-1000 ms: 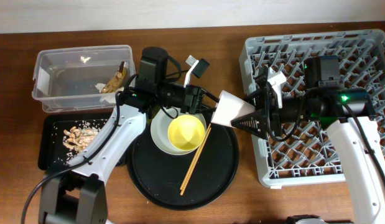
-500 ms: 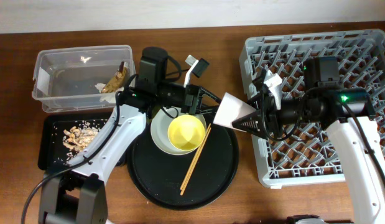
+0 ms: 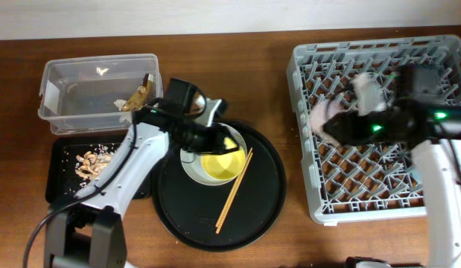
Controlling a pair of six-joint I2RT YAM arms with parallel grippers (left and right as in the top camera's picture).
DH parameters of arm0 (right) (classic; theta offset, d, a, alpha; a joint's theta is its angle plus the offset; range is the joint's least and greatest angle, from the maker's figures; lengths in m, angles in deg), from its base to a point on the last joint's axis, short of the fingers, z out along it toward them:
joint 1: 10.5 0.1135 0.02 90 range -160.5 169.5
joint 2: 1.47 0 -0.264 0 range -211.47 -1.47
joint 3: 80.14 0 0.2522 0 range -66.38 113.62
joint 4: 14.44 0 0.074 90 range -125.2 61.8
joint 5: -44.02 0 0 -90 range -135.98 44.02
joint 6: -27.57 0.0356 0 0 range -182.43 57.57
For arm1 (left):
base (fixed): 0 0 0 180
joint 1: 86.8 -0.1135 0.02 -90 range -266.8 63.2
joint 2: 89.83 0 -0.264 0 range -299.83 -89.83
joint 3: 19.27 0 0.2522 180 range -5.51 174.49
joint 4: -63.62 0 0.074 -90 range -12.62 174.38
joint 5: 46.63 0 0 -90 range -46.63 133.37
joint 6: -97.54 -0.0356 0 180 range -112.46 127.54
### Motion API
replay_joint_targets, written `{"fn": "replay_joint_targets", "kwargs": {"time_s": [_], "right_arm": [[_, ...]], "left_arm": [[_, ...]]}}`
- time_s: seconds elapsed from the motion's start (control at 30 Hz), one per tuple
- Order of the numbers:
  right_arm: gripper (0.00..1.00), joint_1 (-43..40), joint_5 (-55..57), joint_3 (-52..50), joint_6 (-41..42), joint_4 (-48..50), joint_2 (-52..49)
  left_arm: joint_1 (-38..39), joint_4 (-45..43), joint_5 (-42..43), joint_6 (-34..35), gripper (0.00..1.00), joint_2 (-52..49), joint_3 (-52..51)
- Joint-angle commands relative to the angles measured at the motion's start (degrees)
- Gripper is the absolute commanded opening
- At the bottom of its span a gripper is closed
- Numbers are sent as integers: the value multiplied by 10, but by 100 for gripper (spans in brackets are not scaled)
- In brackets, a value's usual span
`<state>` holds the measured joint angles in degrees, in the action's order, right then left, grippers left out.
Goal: Sort waste into correct bins and load items into the dishwasher rack
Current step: 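Carry the pink cup with the right gripper into the rack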
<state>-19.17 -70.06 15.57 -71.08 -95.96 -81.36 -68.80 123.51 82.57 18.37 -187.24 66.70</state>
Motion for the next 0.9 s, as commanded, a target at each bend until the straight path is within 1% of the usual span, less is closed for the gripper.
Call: {"fn": "replay_joint_targets", "kwargs": {"time_s": [0.0,0.07,0.13,0.3,0.4,0.5,0.63,0.77,0.87], "right_arm": [[52,-70,108,56,102,-8,-4],[53,-105,113,87,107,-14,-19],[53,-139,115,136,110,-42,-50],[53,-196,157,289,127,-128,-176],[53,-219,177,358,142,-144,-252],[53,-238,188,381,156,-143,-299],[53,-264,192,381,167,-134,-349],[53,-274,186,381,167,-135,-390],[63,-274,186,381,167,-135,-406]], "left_arm": [[-35,31,-100,-53,43,10,1],[-49,40,-115,-58,43,19,1],[-57,41,-125,-60,43,30,1],[-61,41,-128,-66,44,45,1],[-61,43,-136,-66,44,45,1],[-61,45,-136,-66,44,45,1],[-61,45,-136,-66,44,45,1],[-61,44,-136,-66,44,45,1],[-61,43,-136,-66,44,45,1]]}}
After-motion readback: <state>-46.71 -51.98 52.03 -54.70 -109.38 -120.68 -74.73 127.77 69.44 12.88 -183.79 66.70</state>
